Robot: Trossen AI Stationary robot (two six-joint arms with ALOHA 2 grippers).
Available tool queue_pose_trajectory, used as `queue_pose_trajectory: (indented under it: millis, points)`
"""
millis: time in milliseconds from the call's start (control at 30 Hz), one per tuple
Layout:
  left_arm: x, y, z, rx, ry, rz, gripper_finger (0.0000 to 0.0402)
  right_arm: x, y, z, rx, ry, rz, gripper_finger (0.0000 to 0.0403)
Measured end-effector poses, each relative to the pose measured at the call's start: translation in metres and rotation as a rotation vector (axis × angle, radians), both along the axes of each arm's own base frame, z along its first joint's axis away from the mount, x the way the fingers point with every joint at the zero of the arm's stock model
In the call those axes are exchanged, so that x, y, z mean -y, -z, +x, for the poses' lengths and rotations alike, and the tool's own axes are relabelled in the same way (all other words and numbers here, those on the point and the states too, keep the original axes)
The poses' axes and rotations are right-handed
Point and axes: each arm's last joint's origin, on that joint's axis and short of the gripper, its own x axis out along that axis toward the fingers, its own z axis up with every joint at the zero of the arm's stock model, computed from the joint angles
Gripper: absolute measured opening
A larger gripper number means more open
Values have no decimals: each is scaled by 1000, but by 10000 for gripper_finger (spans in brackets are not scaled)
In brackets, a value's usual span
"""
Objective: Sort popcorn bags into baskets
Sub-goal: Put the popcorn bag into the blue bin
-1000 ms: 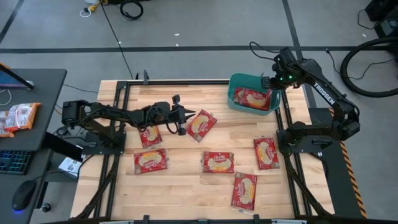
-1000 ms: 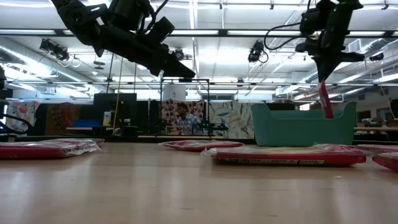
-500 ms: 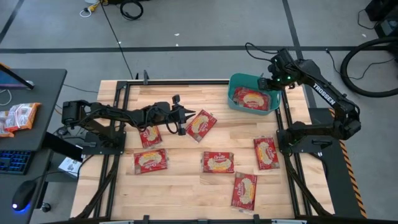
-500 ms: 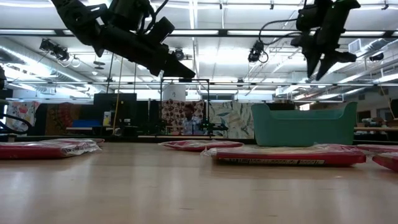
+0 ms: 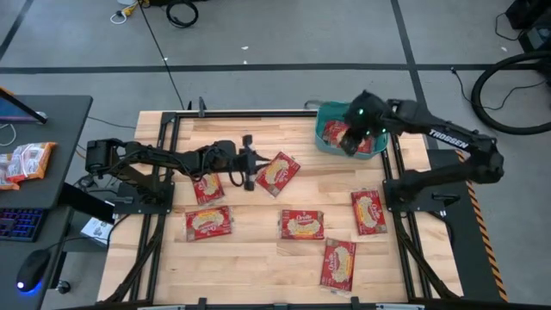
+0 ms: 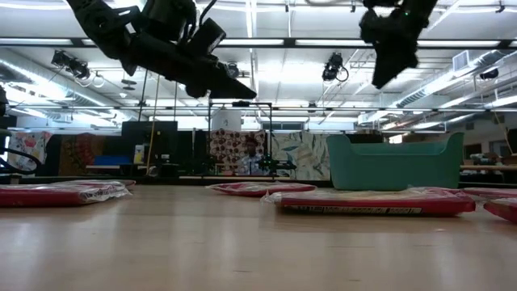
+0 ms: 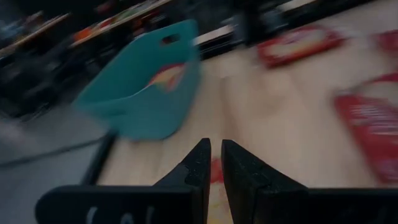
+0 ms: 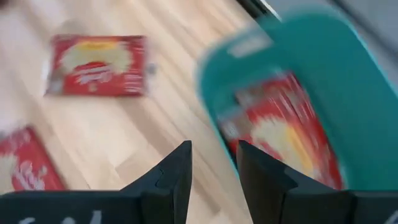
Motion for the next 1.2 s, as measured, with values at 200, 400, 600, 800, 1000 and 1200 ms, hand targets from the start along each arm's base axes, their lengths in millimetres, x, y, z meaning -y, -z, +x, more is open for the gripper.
queue_pose_trajectory:
  millis: [200,400,600,800,1000,1200]
  points:
    - [10,-2,0,31,349,-44,43,-27,14,23,31,-273,-103,132]
    - [9,-5,1,58,303,-70,43,-50,61,29,-13,-344,-50,133]
    - [6,-5,2,57,195,-73,43,-71,98,23,-106,-341,3,132]
    - [4,-4,2,64,106,-161,43,-89,132,21,-308,-296,160,131]
    - [3,-4,1,69,39,-230,43,-104,154,18,-619,-251,268,131]
    - [3,-15,-7,64,-5,-250,43,-116,169,20,-714,-284,361,131]
